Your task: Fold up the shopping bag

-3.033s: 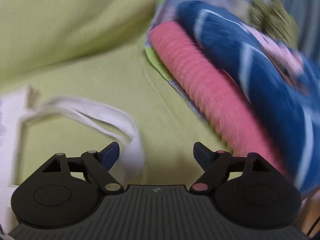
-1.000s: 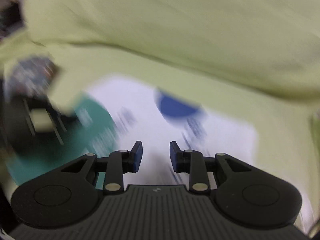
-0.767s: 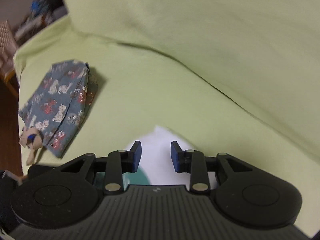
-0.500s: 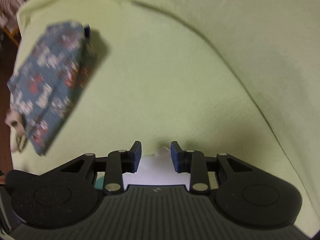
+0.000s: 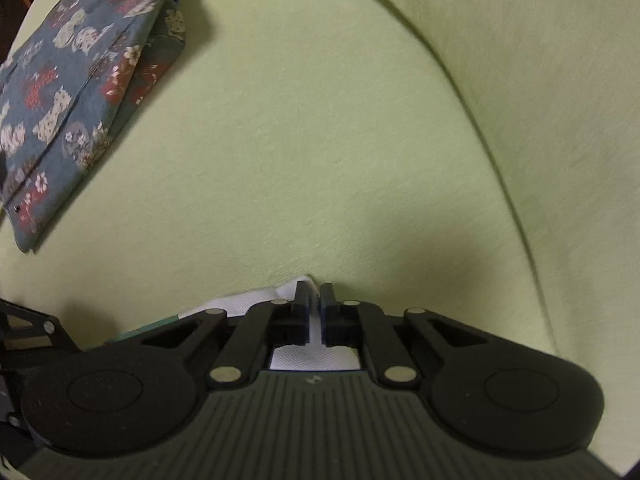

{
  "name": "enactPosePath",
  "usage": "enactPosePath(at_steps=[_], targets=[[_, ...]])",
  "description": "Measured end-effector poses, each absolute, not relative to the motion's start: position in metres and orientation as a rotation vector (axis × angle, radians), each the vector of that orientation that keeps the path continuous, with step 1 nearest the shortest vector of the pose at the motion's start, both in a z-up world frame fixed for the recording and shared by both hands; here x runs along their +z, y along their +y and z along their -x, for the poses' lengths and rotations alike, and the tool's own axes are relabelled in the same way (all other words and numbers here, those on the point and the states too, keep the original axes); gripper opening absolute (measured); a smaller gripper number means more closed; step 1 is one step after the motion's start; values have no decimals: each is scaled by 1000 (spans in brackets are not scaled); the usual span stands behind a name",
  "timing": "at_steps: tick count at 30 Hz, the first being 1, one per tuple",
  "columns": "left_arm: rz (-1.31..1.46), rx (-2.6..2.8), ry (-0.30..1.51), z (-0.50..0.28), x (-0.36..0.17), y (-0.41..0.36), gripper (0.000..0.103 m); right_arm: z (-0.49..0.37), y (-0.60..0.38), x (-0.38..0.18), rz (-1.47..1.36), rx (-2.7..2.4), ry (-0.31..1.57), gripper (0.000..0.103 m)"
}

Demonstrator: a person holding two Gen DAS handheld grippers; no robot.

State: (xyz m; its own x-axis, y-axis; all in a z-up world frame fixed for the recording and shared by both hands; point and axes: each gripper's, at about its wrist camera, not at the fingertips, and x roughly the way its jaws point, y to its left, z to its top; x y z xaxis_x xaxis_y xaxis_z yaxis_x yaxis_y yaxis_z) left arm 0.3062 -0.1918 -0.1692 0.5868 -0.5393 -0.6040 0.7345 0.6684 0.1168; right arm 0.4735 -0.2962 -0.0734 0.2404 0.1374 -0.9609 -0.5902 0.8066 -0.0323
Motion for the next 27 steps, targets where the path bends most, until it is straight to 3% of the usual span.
enactPosePath(at_steps=[6,11,16,17,25,27], targets=[[-415,-744,522,-298,-171,-194,11,-460,-317,-98,370,201,1021,0],[-390,-752,525,-300,-171,-190,11,-431,-369,-68,-83,319,908,4],[-406,-745,511,-297,-172,-192,11,-387,-356,-82,15,365,1007,4],[-410,-743,509,-296,-173,-192,11,-387,-355,-90,29,340,1023,0],[-404,-740,512,-298,-173,-194,11,-428,-341,-99,-8,244,911,0],[-406,-739,509,-297,-173,-193,12,-410,-344,-85,-53,233,869,6]])
